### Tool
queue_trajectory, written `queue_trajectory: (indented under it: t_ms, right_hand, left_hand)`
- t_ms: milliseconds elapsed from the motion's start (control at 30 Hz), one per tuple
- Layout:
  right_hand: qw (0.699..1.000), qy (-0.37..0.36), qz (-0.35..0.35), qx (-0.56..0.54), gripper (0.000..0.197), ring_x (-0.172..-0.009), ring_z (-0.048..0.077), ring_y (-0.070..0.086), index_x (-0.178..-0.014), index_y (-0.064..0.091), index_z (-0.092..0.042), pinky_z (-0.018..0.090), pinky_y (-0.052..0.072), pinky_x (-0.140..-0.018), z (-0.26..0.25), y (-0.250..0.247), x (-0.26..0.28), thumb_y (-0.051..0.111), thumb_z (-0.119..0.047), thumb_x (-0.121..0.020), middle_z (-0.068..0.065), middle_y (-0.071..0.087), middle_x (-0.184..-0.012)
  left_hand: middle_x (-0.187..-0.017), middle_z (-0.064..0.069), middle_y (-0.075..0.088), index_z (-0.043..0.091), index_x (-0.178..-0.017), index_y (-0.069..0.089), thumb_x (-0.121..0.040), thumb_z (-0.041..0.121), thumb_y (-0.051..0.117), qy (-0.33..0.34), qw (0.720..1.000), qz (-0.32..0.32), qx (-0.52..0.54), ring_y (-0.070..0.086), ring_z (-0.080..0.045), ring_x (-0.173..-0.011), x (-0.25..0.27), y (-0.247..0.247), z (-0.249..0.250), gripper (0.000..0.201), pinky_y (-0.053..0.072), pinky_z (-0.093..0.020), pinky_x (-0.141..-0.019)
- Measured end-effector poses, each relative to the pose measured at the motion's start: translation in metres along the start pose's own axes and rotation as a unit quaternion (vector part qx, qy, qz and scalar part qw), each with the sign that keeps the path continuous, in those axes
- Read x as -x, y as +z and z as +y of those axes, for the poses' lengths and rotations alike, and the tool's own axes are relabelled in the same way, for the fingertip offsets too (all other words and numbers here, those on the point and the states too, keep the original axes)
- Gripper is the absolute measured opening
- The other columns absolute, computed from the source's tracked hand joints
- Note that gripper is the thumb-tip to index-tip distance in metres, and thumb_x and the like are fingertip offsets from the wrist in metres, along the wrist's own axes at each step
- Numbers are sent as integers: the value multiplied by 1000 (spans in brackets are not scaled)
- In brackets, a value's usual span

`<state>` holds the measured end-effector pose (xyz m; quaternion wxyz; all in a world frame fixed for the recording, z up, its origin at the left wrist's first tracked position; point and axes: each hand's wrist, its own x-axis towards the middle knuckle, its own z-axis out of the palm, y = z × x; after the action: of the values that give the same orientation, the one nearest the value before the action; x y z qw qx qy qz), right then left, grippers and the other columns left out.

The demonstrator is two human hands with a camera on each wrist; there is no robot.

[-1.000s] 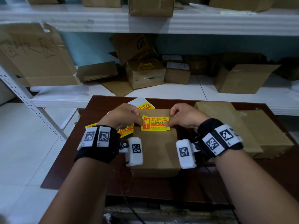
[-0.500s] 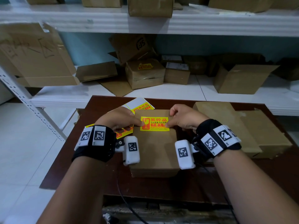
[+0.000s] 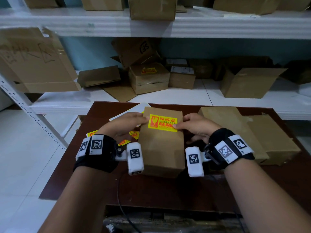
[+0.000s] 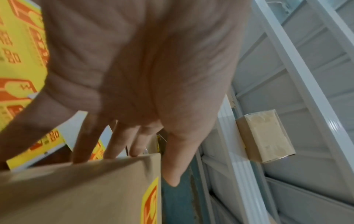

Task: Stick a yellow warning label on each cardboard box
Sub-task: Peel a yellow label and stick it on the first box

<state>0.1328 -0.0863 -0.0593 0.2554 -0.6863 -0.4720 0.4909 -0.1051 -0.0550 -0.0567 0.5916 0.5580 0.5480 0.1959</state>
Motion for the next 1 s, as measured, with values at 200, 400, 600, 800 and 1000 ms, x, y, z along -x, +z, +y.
queue_trajectory:
  t_ms: [200,400,600,800,1000]
  right_hand:
    - [983,-92,66,-148,46,-116,20,63,-134,56,-20,40,51,-93,-5,-4,-13,72,-26,-91,-2,68,-126]
    - [952,-177,131,-210,50,-114,14,67,-136,59,-20,40,55,-99,-3,10,-18,73,-23,-88,-4,70,-124]
    - [940,-196,133,-245,40,-108,12,69,-132,62,-20,40,56,-98,-2,19,-20,69,-15,-93,-4,73,-118]
    - [935,-230,162,-214,52,-112,4,65,-138,54,-32,37,53,-101,4,24,-18,73,-27,-90,-13,69,-122]
    - [932,-247,201,-174,65,-110,4,66,-137,52,-26,38,54,-99,10,27,-25,83,-34,-80,-11,69,-120]
  left_hand:
    - [-133,10,63,31,-139,49,-99,21,58,110,988,29,103,63,-10,-116,-5,21,12,42,51,-40,-97]
    - [-126,8,65,38,-143,40,-92,28,69,173,972,132,85,66,-12,-109,-20,34,10,60,56,-35,-91]
    - [-124,8,61,26,-143,38,-86,41,73,209,944,254,7,59,-16,-116,-39,49,5,68,47,-38,-101]
    - [-111,13,60,23,-135,48,-86,39,73,215,933,288,28,59,-8,-103,-40,58,10,57,48,-28,-85]
    - [-121,7,66,25,-135,52,-97,36,59,219,939,263,24,63,-14,-109,-46,59,8,41,54,-42,-94]
